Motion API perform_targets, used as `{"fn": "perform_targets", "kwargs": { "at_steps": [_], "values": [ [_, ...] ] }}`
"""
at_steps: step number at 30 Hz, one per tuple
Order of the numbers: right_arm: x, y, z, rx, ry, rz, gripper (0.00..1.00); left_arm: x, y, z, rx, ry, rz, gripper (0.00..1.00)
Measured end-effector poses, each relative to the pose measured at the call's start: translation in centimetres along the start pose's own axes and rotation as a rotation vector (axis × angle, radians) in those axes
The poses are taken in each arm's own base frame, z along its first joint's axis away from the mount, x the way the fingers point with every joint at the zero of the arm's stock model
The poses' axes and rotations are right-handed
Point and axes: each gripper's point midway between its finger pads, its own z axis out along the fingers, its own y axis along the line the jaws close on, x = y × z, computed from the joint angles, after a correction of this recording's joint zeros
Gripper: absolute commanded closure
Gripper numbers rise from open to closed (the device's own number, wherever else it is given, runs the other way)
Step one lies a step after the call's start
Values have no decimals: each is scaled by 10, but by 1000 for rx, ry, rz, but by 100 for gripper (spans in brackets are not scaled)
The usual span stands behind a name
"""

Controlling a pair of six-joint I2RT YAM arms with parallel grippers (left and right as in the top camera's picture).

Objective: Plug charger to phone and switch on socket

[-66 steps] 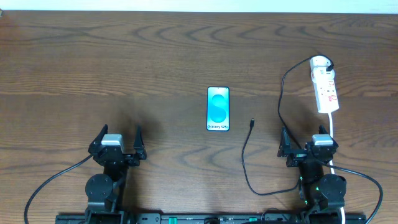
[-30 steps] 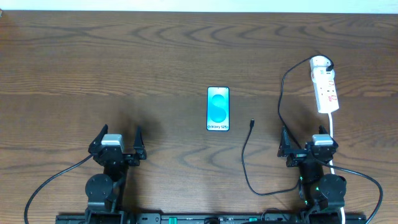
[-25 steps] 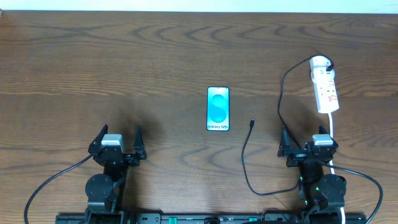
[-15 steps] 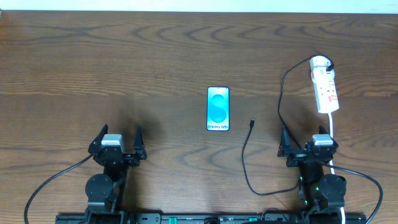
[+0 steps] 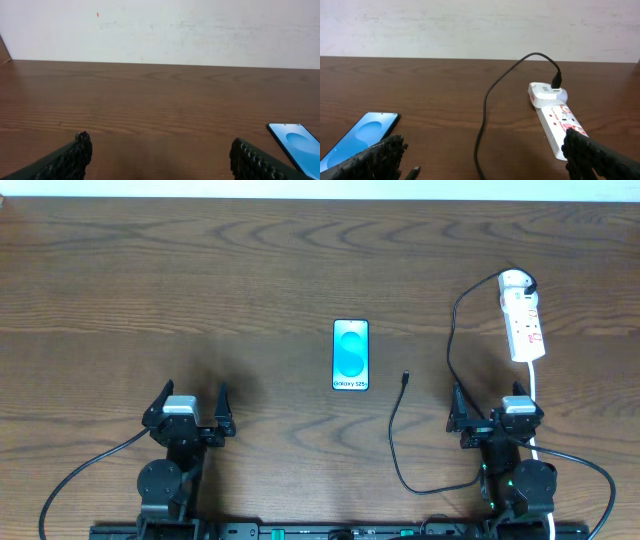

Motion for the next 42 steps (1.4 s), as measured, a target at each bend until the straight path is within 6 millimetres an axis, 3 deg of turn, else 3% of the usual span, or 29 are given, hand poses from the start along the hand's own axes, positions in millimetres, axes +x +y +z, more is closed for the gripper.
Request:
{"fn": "perform_targets", "kwargs": {
  "at_steps": [4, 11, 17, 22, 28, 34, 39, 42],
  "values": [
    [0, 0, 0, 0, 0, 0, 1, -1, -5, 0, 27, -4, -56, 11],
    [0, 0, 0, 0, 0, 0, 1, -9, -44, -6, 258, -3, -234, 10],
    [0, 0, 0, 0, 0, 0, 1, -15, -57, -10, 341, -8, -292, 10],
    [0, 0, 0, 0, 0, 0, 1, -34, -59, -13, 365, -83, -291, 11],
    [0, 0, 0, 0, 0, 0, 1, -40, -48, -10, 298, -101, -304, 11],
    [0, 0, 0, 0, 0, 0, 1, -81, -45, -11, 278, -116, -313, 11],
    [0, 0, 0, 0, 0, 0, 1, -95, -47, 2, 242, 62, -323, 10],
    [0, 0, 0, 0, 0, 0, 1, -91, -48, 10, 207, 299, -323, 11]
  ]
}}
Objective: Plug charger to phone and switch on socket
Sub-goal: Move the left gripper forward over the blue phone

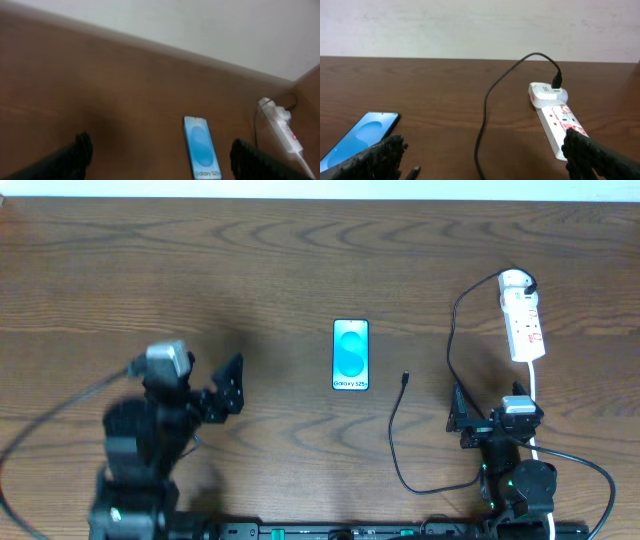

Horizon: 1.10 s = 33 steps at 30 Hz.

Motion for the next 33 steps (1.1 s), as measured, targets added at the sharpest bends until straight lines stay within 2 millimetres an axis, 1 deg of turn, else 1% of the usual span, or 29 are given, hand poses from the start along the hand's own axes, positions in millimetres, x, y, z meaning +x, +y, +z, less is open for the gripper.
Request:
{"fn": "perform_targets", "kwargs": {
  "at_steps": [3, 5, 8, 10, 12, 16, 20, 22, 24, 28, 29, 31, 33],
  "values": [
    [0, 0, 0, 0, 0, 0, 1, 0, 0, 6, -67, 220, -40, 10],
    [0, 0, 0, 0, -1, 0, 1, -4, -3, 12, -78, 319, -61, 10],
    [0, 0, 0, 0, 0, 0, 1, -9, -18, 28, -13, 420, -102, 10],
    [0, 0, 0, 0, 0, 0, 1, -7, -29, 39, 65, 465, -129, 10],
    [0, 0, 0, 0, 0, 0, 1, 2, -38, 49, 135, 520, -163, 10],
    [0, 0, 0, 0, 0, 0, 1, 26, -44, 60, 157, 636, -231, 10],
    [0, 0, 0, 0, 0, 0, 1, 57, -47, 56, 75, 774, -253, 10],
    [0, 0, 0, 0, 0, 0, 1, 63, -49, 53, 3, 837, -235, 10],
    [0, 0, 0, 0, 0, 0, 1, 60, -53, 53, -49, 874, -204, 10],
    [0, 0, 0, 0, 0, 0, 1, 43, -61, 57, -153, 940, -144, 10],
    [0, 0, 0, 0, 0, 0, 1, 37, -63, 61, -179, 950, -124, 10],
    [0, 0, 0, 0, 0, 0, 1, 33, -65, 67, -229, 984, -88, 10],
    [0, 0, 0, 0, 0, 0, 1, 30, -68, 78, -263, 1011, -56, 10]
  ]
}}
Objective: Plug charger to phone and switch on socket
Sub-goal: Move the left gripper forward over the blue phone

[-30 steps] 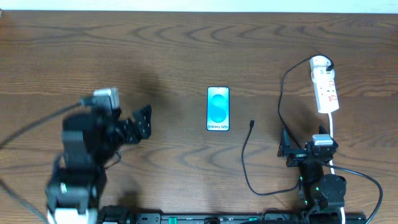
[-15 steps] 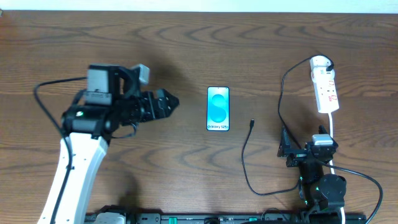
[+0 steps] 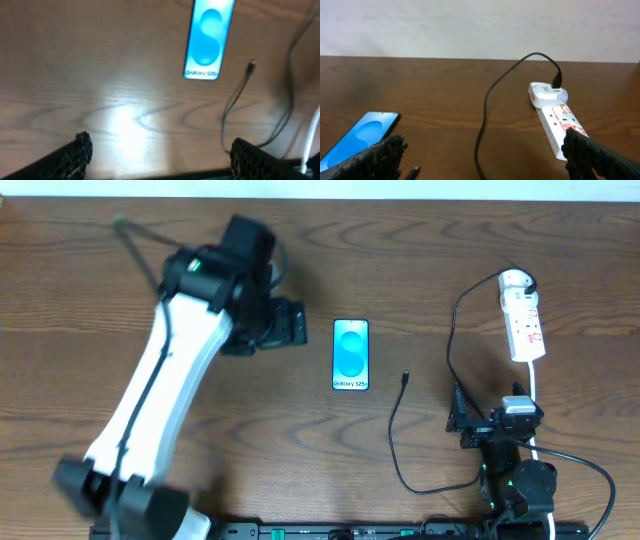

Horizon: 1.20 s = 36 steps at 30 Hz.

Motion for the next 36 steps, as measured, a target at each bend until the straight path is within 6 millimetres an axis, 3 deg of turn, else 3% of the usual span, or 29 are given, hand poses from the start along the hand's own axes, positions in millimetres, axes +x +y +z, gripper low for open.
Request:
{"fn": "perform_targets", "kwargs": {
  "at_steps": [6, 11, 15, 22, 28, 36],
  "values": [
    [0, 0, 0, 0, 0, 0, 1, -26, -19, 26, -85, 81, 34, 10],
    [0, 0, 0, 0, 0, 0, 1, -38, -34, 64, -115, 125, 67, 10],
    [0, 0, 0, 0, 0, 0, 1, -51, -59, 90, -89, 77, 120, 10],
    [0, 0, 0, 0, 0, 0, 1, -59, -90, 95, -36, 1, 164, 10],
    [0, 0, 0, 0, 0, 0, 1, -60, -97, 106, -35, -6, 114, 10],
    [0, 0, 0, 0, 0, 0, 1, -51, -90, 175, -112, 109, 62, 10]
  ]
}}
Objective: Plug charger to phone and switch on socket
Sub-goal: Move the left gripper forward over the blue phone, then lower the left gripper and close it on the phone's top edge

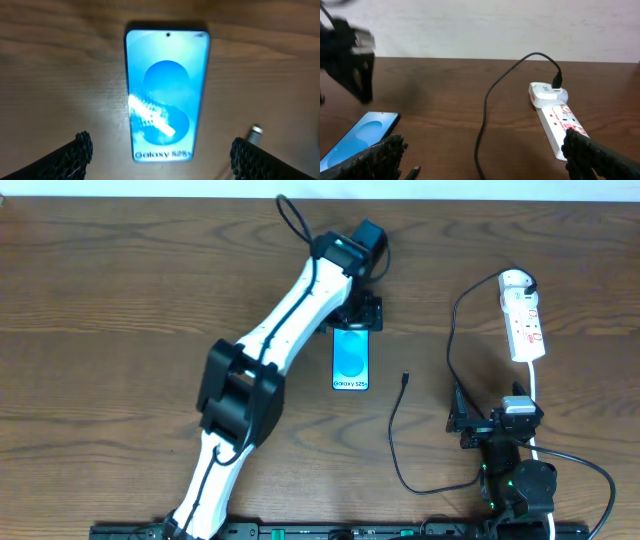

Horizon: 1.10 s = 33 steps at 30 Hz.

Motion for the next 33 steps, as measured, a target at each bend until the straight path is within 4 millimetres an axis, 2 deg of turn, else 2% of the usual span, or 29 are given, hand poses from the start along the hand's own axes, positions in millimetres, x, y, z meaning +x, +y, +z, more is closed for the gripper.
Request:
{"fn": "perform_targets", "kwargs": {
  "at_steps": [5, 18, 33],
  "values": [
    [0, 0, 0, 0, 0, 0, 1, 6, -2, 23, -26, 41, -14, 10],
    [0, 0, 0, 0, 0, 0, 1, 15, -13, 29, -58, 34, 14, 10],
    [0, 0, 0, 0, 0, 0, 1, 9, -13, 36, -104, -20, 33, 10]
  ]
}}
